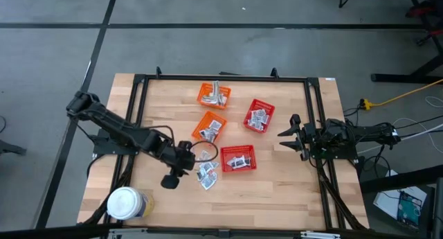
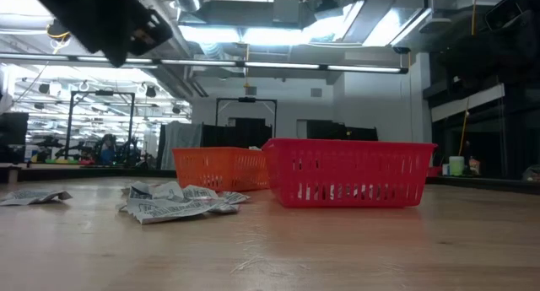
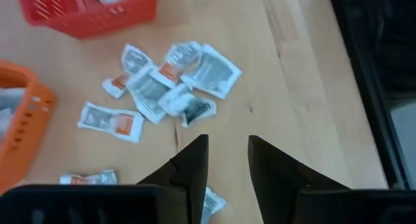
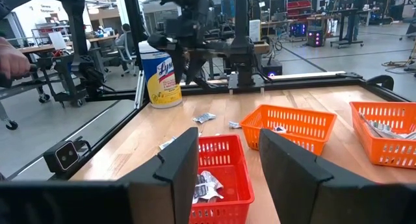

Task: Pick & Place First Aid Supplies
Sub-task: Put the gray towelette pack into the bottom red bin

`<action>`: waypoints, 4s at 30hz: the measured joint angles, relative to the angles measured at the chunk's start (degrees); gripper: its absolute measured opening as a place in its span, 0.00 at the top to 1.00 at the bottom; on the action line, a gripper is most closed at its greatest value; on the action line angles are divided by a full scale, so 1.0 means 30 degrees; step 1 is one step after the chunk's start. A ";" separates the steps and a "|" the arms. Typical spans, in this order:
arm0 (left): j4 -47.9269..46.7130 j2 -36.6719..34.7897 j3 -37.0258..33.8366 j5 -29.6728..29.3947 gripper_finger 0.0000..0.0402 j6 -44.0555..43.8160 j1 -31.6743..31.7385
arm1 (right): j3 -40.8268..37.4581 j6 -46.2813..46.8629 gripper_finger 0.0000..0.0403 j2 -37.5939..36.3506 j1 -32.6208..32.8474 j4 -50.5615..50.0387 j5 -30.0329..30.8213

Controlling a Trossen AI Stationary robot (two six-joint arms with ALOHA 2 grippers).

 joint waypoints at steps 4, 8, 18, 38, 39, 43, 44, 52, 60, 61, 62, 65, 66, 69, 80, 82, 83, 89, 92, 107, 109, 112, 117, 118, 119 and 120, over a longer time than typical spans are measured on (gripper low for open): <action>-0.0261 0.0556 0.0000 0.0082 0.74 0.0012 -0.0578 | 0.0000 -0.0007 0.60 0.0000 0.0000 0.0000 -0.0002; -0.0687 0.1355 0.0000 0.0005 0.75 0.0012 -0.1074 | 0.0000 -0.0007 0.60 0.0000 0.0000 0.0000 -0.0002; -0.1687 0.3434 -0.0462 -0.0203 0.77 0.0186 -0.1224 | 0.0000 -0.0003 0.60 -0.0003 -0.0007 0.0000 0.0002; 0.0457 0.3294 -0.3134 -0.0560 0.82 0.5926 -0.0598 | 0.0001 0.0000 0.60 0.0000 -0.0004 0.0000 0.0004; 0.0508 0.3294 -0.3286 -0.0560 0.82 0.6003 -0.0594 | 0.0005 -0.0005 0.60 0.0000 -0.0005 0.0000 0.0000; 0.1000 0.3294 -0.3642 -0.0574 0.82 0.6367 -0.0590 | 0.0007 -0.0001 0.60 0.0000 -0.0001 0.0000 0.0004; 0.1171 0.3299 -0.3718 -0.0574 0.82 0.6486 -0.0590 | 0.0003 -0.0004 0.60 0.0000 -0.0003 0.0000 0.0004; 0.3279 0.3315 -0.4679 -0.0705 0.83 0.6510 -0.0300 | 0.0000 0.0000 0.60 0.0000 0.0000 0.0000 -0.0002; 0.3554 0.3642 -0.4788 0.0135 0.84 0.6510 -0.0196 | 0.0007 0.0000 0.60 0.0000 -0.0007 0.0000 0.0005; 0.3592 0.3836 -0.4773 0.0363 0.85 0.6510 -0.0182 | 0.0000 -0.0007 0.60 0.0000 -0.0007 0.0000 -0.0002; 0.3644 0.4026 -0.4772 0.0706 0.86 0.6495 -0.0182 | 0.0003 -0.0004 0.60 0.0000 -0.0003 0.0000 -0.0002; 0.4354 0.4800 -0.4697 0.2216 0.92 0.6053 -0.0187 | 0.0002 -0.0003 0.60 -0.0002 0.0000 0.0000 -0.0001; 0.4603 0.5012 -0.4677 0.2640 0.94 0.5976 -0.0190 | 0.0005 0.0000 0.60 -0.0002 -0.0002 0.0000 0.0000; 0.5194 0.5336 -0.4663 0.3563 0.98 0.5200 -0.0148 | 0.0000 0.0000 0.60 0.0000 0.0000 0.0000 0.0004; 0.6040 0.3316 -0.4984 0.5492 0.99 -0.0724 0.0958 | 0.0007 0.0000 0.60 0.0000 -0.0007 0.0000 -0.0002; 0.6880 0.2701 -0.4903 0.7154 0.99 -0.1907 0.1299 | 0.0003 -0.0003 0.60 -0.0007 -0.0006 0.0000 0.0001; 0.7284 0.2549 -0.4910 0.8018 0.99 -0.2527 0.1470 | 0.0003 -0.0003 0.60 -0.0004 -0.0003 0.0000 -0.0002; 1.3201 0.1844 -0.4896 1.3187 0.99 -0.7788 0.2618 | 0.0007 0.0000 0.60 -0.0007 -0.0007 0.0000 0.0005; 1.7717 0.1809 -0.4889 1.5286 0.99 -1.1334 0.3255 | 0.0007 -0.0002 0.60 0.0000 -0.0005 0.0000 -0.0002; 3.1323 0.1776 -0.4813 1.4243 0.99 -2.0435 0.5323 | 0.0007 -0.0001 0.60 -0.0007 -0.0007 0.0000 -0.0002; 3.1173 0.1808 -0.4728 1.3755 0.99 -1.9893 0.5367 | 0.0004 0.0000 0.60 -0.0003 0.0000 0.0000 0.0004; 3.0817 0.2149 -0.4474 1.2847 0.99 -1.8641 0.5427 | 0.0004 -0.0004 0.60 0.0000 -0.0004 0.0000 0.0001; 2.8501 0.3141 -0.3125 1.2603 0.99 -1.5940 0.5435 | 0.0000 0.0000 0.60 0.0000 0.0000 0.0000 0.0004; 2.8433 0.3370 -0.2903 1.2745 0.99 -1.5626 0.5428 | 0.0000 0.0000 0.60 -0.0007 0.0000 0.0000 -0.0002; 2.8432 0.3559 -0.2660 1.3071 0.99 -1.5440 0.5428 | 0.0007 0.0000 0.60 -0.0007 0.0000 0.0000 0.0005; 2.8479 0.3756 -0.2421 1.3273 0.99 -1.5308 0.5428 | 0.0000 -0.0001 0.60 0.0000 0.0000 0.0000 0.0002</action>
